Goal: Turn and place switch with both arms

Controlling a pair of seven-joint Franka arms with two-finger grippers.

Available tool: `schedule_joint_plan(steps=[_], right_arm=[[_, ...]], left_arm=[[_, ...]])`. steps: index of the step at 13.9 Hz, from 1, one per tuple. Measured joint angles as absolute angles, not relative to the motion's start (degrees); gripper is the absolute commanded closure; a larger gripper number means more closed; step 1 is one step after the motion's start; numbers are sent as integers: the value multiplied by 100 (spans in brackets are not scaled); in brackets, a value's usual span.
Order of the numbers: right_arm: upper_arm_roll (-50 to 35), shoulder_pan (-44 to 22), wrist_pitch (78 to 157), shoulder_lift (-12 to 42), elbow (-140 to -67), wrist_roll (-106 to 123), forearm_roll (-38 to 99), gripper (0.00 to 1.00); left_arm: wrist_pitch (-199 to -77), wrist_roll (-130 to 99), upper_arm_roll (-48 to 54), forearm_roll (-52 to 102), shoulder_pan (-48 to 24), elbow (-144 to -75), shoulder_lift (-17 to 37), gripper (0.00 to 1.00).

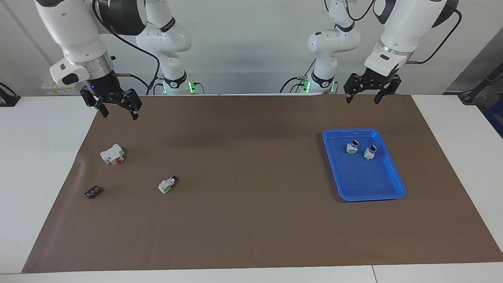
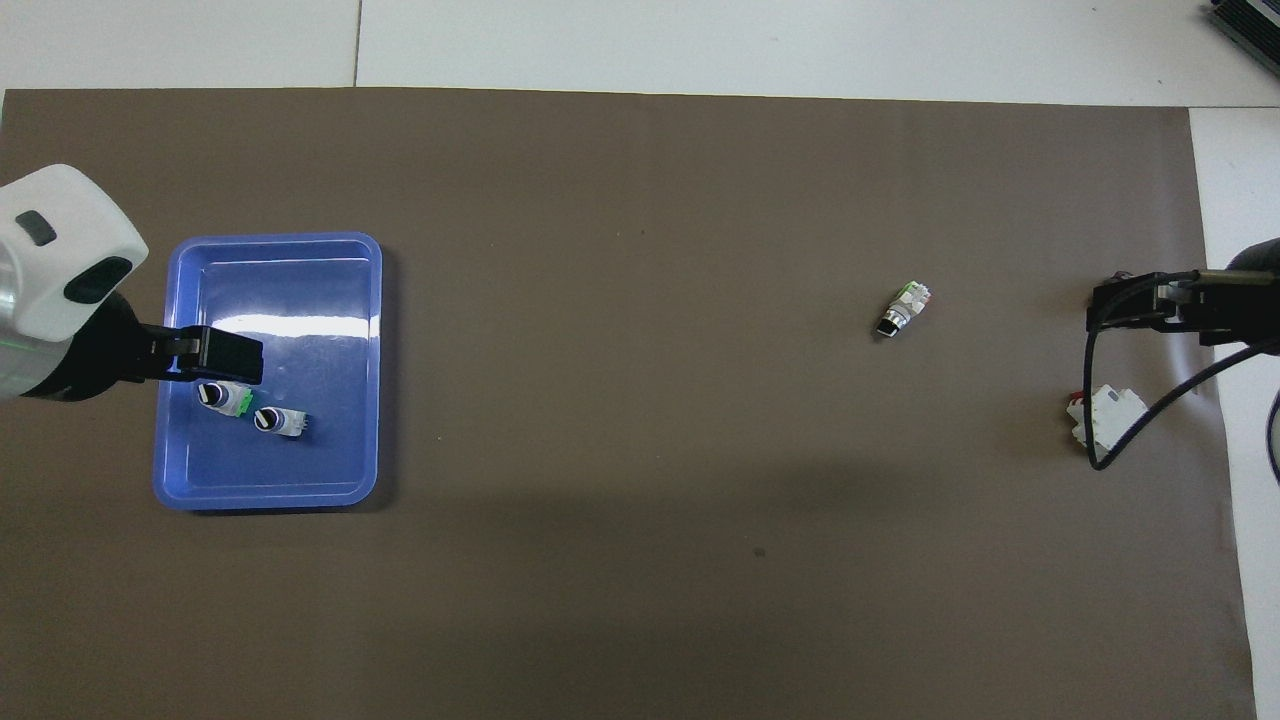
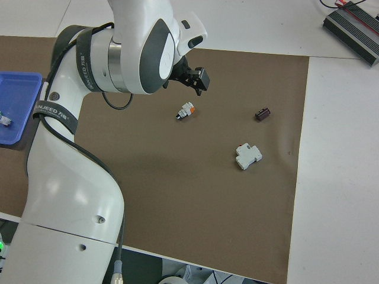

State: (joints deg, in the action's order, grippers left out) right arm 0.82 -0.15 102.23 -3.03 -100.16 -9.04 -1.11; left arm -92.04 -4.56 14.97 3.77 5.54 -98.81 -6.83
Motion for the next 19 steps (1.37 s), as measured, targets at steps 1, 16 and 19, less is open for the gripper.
schedule_joint_plan(steps=[1, 16, 19], right_arm=[[79, -25, 10444, -267, -10171, -1148, -108, 0], [50, -577, 12953, 2314, -10510, -4402, -104, 0], [49, -624, 13189, 2461, -10556, -4550, -104, 0]], left_arm=[[-9204, -456, 1497, 377, 554, -9881, -683, 0], [-9204, -456, 1497, 377, 554, -9881, -683, 0], [-9204, -456, 1497, 377, 554, -9881, -683, 0]])
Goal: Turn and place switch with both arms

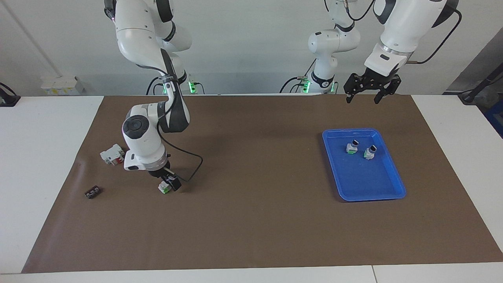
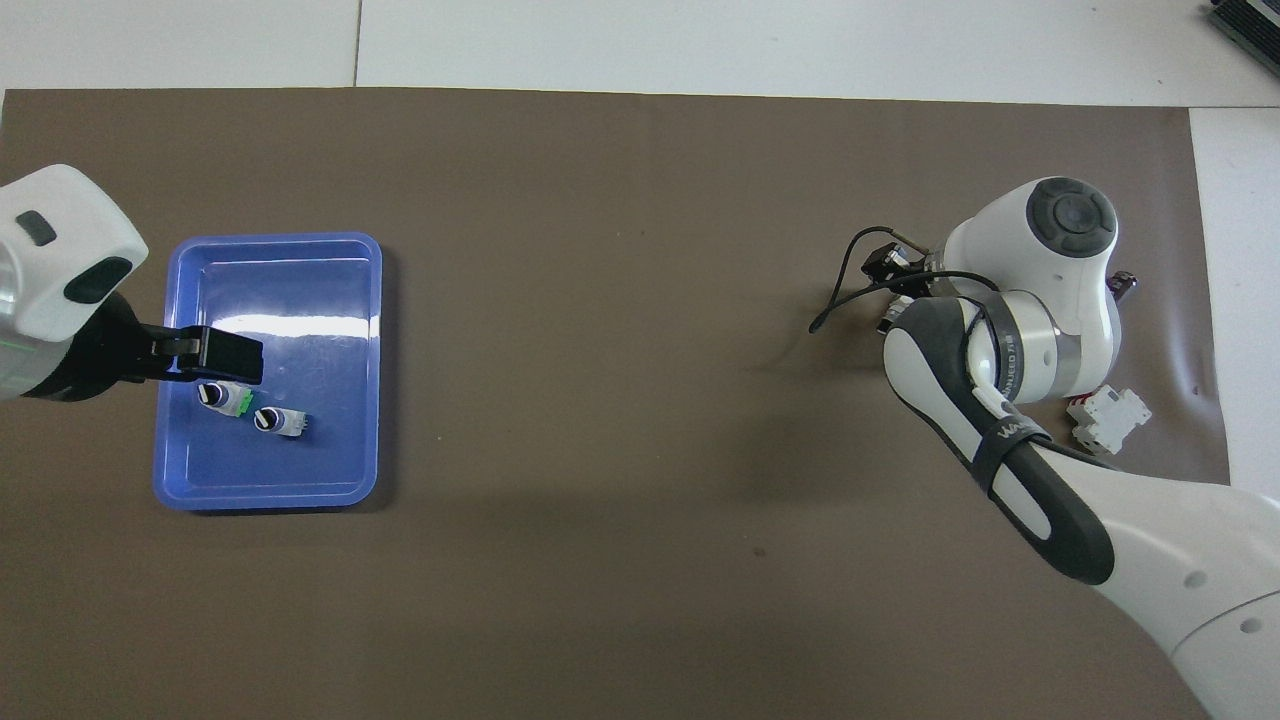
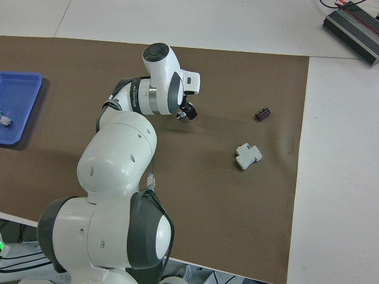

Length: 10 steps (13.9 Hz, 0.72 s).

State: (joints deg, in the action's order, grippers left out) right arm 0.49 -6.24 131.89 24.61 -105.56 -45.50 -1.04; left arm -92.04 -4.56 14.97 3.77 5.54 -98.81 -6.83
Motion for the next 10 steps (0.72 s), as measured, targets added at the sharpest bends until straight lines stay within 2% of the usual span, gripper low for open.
schedule_joint_plan(steps=[7, 8, 9, 10], right_arm=[[76, -592, 13397, 2655, -10551, -4567, -104, 0], [76, -590, 13397, 2655, -10551, -4567, -104, 5], [76, -588, 13397, 2655, -10549, -4567, -104, 20], [76, -588, 13396, 2654, -10544, -4568, -104, 69]], left_arm=[[-9202, -456, 1497, 377, 554, -9881, -683, 0], [-9202, -456, 1497, 377, 554, -9881, -683, 0], [-9202, -456, 1497, 377, 554, -9881, -683, 0], [-9202, -456, 1497, 377, 554, -9881, -683, 0]])
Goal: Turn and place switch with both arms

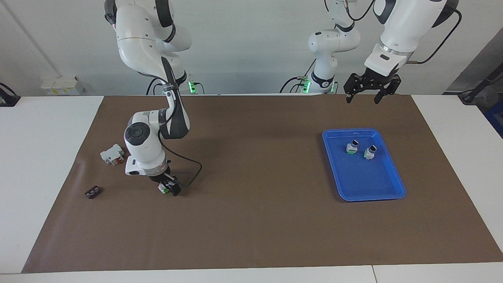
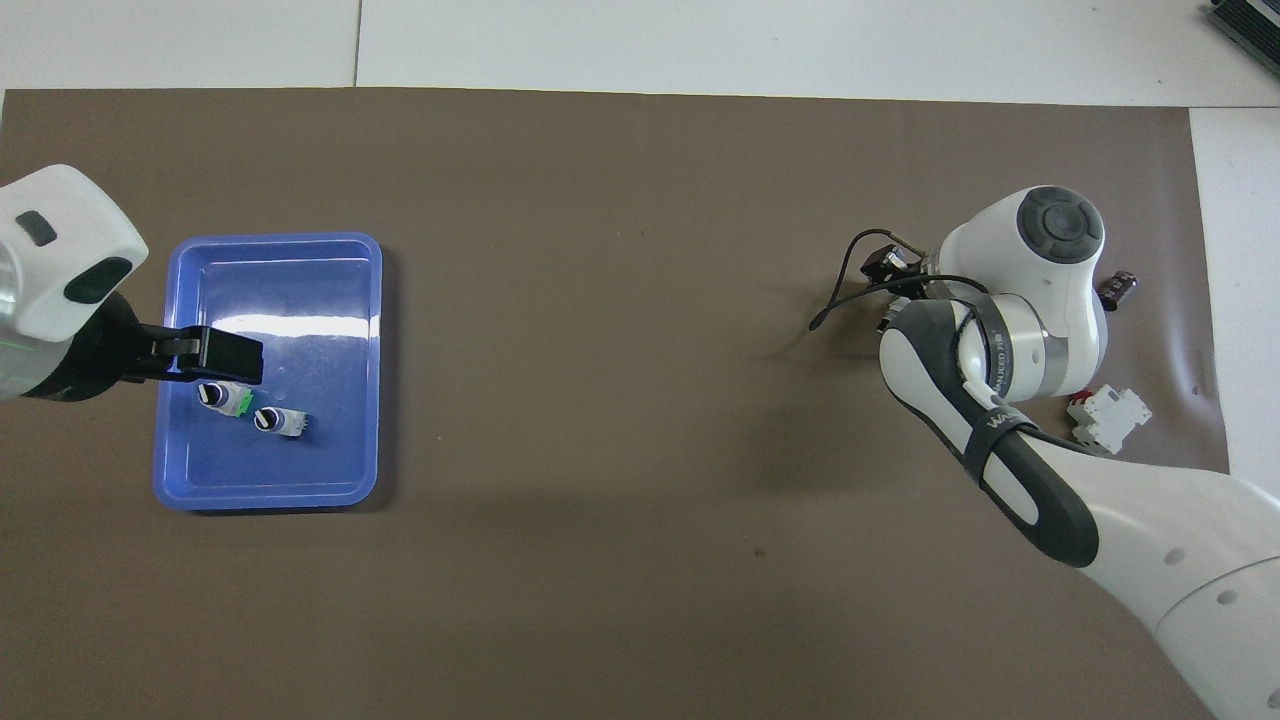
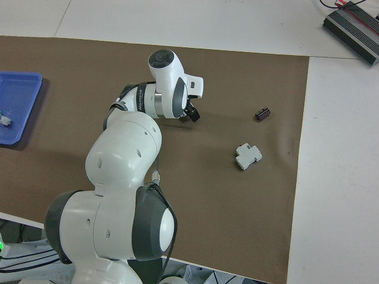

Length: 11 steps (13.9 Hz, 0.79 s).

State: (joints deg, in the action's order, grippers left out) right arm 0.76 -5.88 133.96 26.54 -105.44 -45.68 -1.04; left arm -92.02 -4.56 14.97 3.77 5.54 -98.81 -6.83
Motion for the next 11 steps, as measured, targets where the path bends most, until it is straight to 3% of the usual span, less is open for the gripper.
schedule_joint_plan(steps=[1, 8, 11], right_arm=[[76, -586, 13388, 2653, -10538, -4568, -104, 100], [85, -385, 12821, 2595, -10290, -4507, 13, 100], [83, -323, 12215, 2451, -10008, -3981, 1153, 100]], left_arm=[[-9202, -456, 1497, 377, 554, -9881, -683, 0], [-9201, -456, 1498, 377, 554, -9881, -683, 0], [-9201, -456, 1498, 377, 554, -9884, -683, 0]])
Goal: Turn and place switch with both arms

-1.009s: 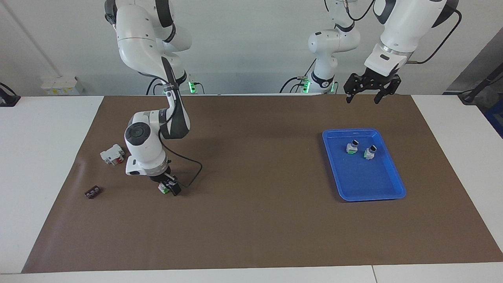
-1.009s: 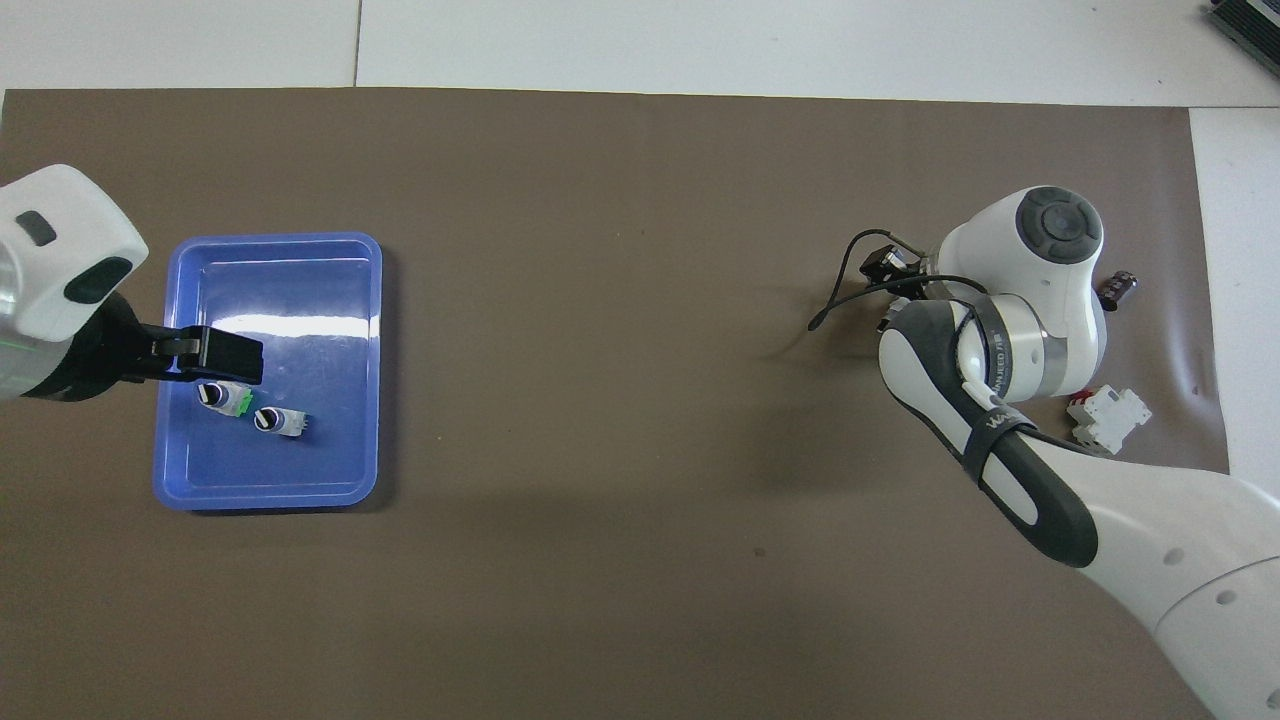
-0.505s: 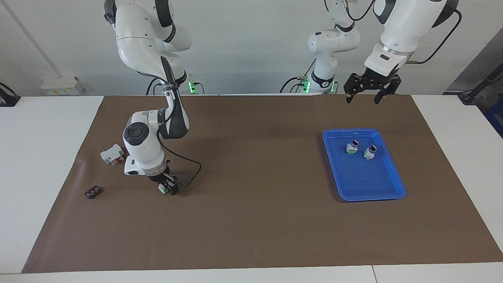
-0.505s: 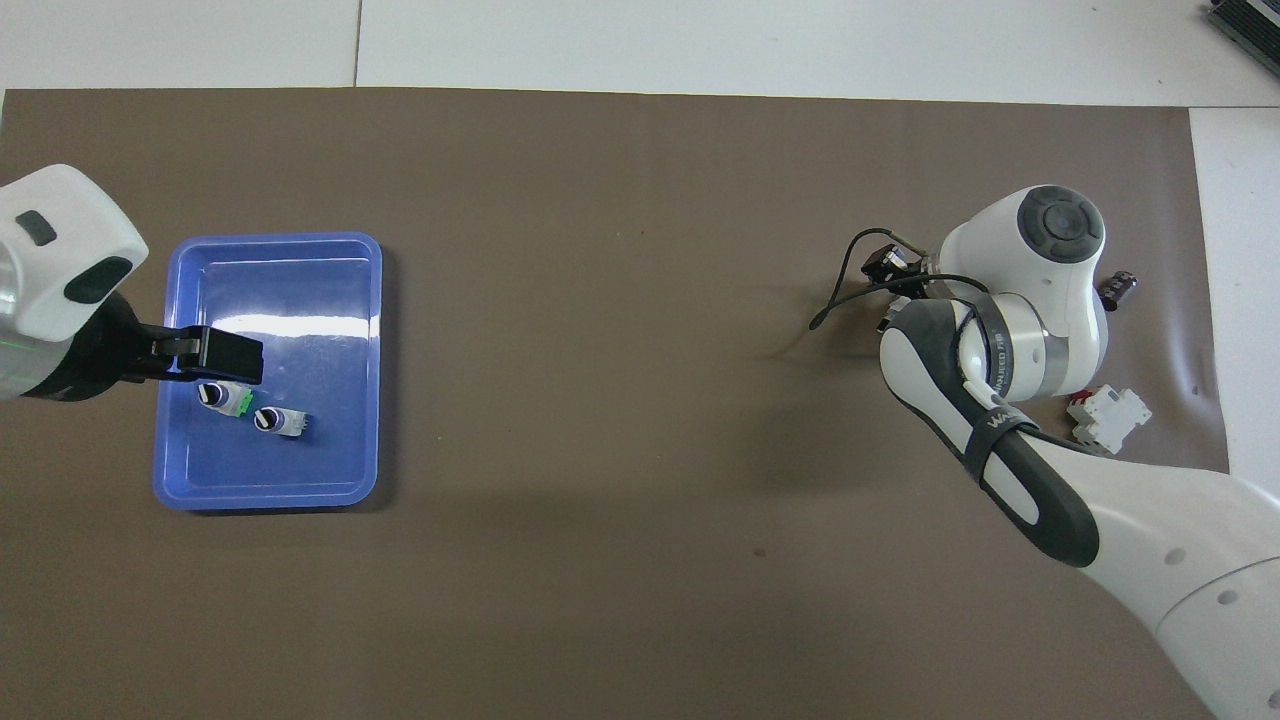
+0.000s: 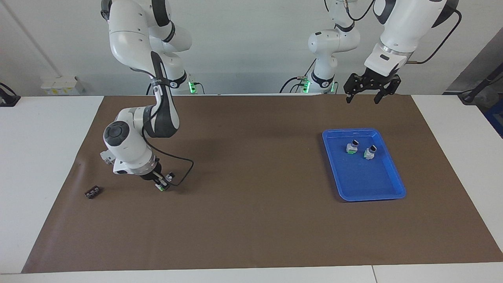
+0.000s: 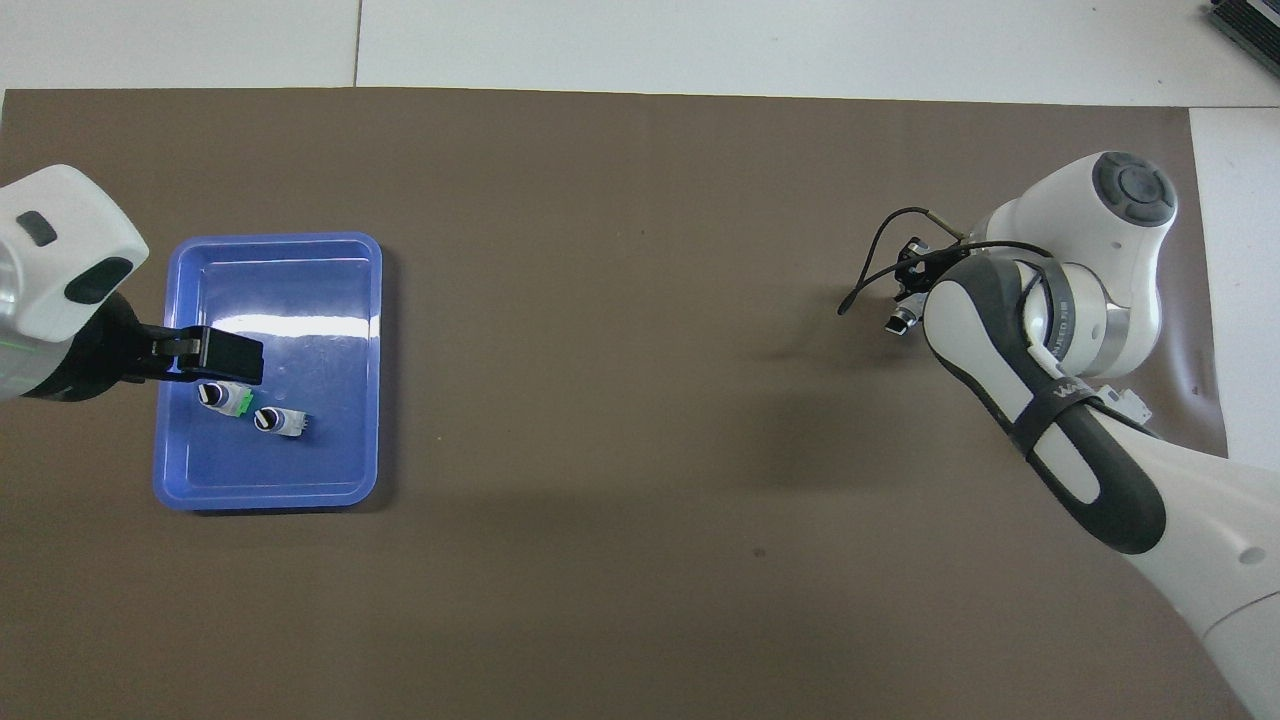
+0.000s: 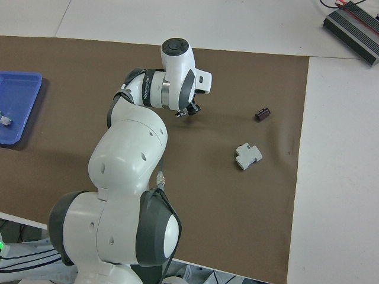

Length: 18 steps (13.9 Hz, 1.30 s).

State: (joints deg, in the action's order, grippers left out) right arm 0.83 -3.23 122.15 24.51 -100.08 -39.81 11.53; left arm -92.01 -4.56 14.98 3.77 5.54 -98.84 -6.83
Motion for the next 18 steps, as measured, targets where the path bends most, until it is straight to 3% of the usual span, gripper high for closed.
schedule_joint_plan(steps=[6, 9, 12, 13, 18], right_arm=[[79, -113, 9964, 1204, -9312, -4676, 2727, 100], [-44, -176, 9648, 795, -9111, -6347, 3544, 100], [-579, -274, 9821, 605, -9089, -8009, 4063, 100], [-772, -351, 10122, 607, -9092, -8449, 4192, 100], [-1015, -1251, 11755, 672, -9195, -9408, 4572, 100]], left_arm=[[-9174, -469, 1490, 724, 653, -9959, -683, 0], [-9182, -1169, 1490, 1409, 713, -10010, -684, 1], [-9385, -2351, 1530, 2256, 700, -10010, -686, 6], [-9469, -2695, 1551, 2524, 698, -10010, -686, 14], [-10052, -4228, 1622, 3659, 469, -10020, -686, 27]])
